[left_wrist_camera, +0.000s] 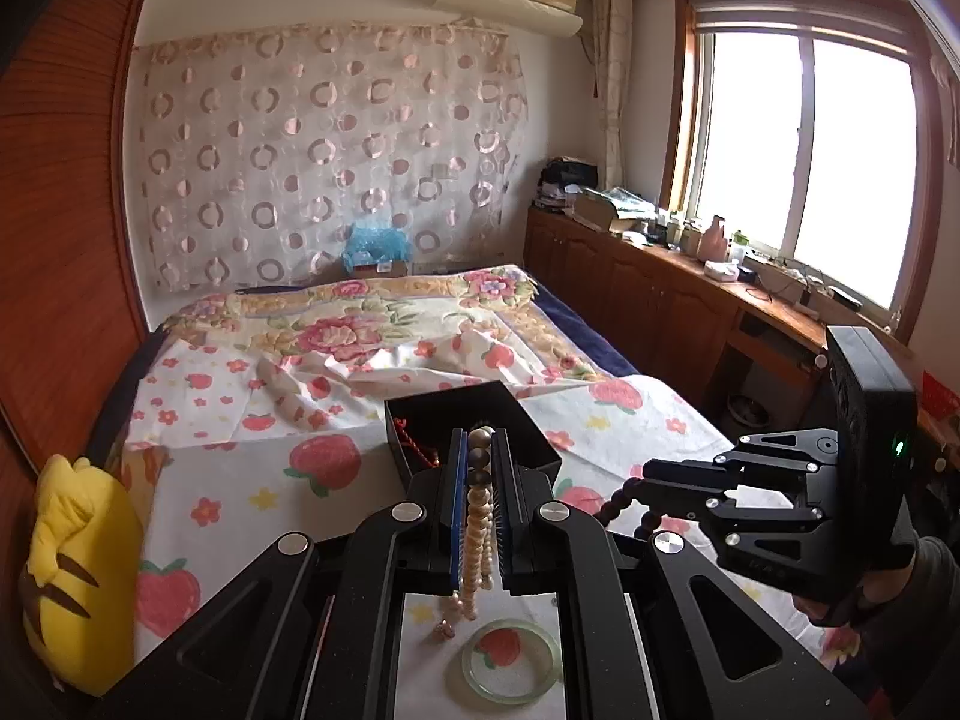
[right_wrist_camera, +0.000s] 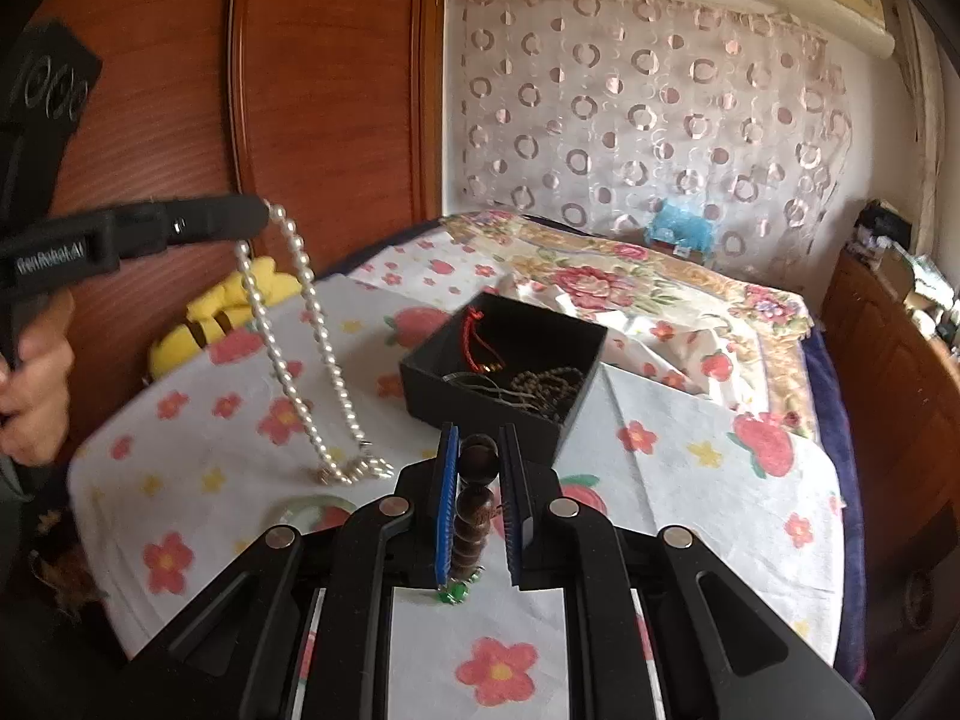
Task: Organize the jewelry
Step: 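Lift the pearl necklace with the left gripper while the right grasps the brown bead bracelet, then lower the pearl necklace and bead bracelet into the black box, opening both grippers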
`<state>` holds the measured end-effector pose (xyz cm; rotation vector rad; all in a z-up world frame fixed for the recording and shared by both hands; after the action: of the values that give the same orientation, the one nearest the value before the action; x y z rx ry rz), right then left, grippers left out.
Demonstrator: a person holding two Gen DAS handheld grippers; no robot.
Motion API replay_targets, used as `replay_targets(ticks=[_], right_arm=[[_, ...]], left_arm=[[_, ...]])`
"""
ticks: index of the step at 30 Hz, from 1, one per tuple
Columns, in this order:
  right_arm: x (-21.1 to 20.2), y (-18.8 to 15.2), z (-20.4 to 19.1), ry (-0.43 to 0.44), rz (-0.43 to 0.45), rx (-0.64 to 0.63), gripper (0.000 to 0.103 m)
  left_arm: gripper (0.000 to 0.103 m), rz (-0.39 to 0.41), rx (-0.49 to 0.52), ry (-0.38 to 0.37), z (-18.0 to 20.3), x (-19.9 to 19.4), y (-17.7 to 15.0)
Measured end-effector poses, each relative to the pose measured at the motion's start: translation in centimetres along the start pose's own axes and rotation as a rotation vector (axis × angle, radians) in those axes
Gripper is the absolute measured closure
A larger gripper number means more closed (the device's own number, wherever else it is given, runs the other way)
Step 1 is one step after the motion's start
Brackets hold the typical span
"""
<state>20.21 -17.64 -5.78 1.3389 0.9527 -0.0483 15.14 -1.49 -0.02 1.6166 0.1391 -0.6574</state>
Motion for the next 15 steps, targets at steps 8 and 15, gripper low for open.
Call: replay_targets(ticks=[8, 15], right_arm=[[0.2, 2.2, -0.9, -0.008, 0.021, -0.040, 0.088], [1.4, 3.8, 0.3, -0.021, 0.027, -0.029, 0.088]], left_arm=[[0.096, 0.022, 0.009, 0.007, -0.2, -0.2, 1.5], [0.096, 0.072, 0.022, -0.002, -0.1, -0.6, 4.5]])
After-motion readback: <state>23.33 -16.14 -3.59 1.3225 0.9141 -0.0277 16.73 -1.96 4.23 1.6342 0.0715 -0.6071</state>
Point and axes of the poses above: each gripper's, at about its wrist camera, not at the fingertips, and x roughly the way its jaws point, z to its right, y to its top, the point moved 7 cm from there along x, roughly the way its jaws point, and after that the axes turned 6 degrees about x, right-handed, at the moved point
